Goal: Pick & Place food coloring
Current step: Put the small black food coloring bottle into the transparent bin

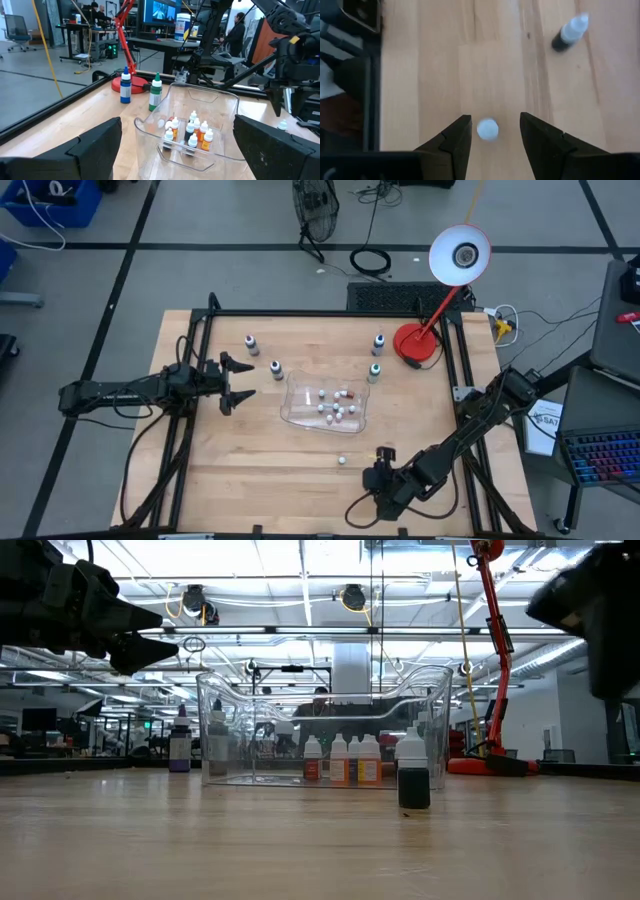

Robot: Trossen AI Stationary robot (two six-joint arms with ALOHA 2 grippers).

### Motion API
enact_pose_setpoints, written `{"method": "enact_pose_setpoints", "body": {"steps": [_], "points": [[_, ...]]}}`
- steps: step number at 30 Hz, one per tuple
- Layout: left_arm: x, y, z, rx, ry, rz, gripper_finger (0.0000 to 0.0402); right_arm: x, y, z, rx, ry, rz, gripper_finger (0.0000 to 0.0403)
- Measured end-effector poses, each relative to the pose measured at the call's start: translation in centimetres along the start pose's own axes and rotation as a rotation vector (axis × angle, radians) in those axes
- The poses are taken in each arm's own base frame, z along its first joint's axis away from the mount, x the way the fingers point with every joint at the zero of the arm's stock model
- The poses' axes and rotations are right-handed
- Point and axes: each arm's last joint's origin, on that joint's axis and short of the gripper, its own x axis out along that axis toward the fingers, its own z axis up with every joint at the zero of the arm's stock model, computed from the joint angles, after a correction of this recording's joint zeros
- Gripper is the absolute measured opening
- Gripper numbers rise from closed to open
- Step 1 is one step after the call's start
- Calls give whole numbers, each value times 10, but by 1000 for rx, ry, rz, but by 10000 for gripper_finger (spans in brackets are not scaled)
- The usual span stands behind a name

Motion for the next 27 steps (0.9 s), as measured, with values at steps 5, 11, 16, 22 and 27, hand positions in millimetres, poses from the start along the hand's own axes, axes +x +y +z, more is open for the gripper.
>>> {"method": "enact_pose_setpoints", "body": {"steps": [5,11,16,22,27], "points": [[0,0,0,0,0,0,379,11,-6,-15,31,72,41,155],[0,0,0,0,0,0,379,18,-8,-19,59,44,71,155],[0,0,0,0,0,0,379,23,-11,-24,61,40,74,155],[0,0,0,0,0,0,379,31,-18,-27,82,9,96,155],[0,0,0,0,0,0,379,34,-21,-29,87,3,97,155]]}}
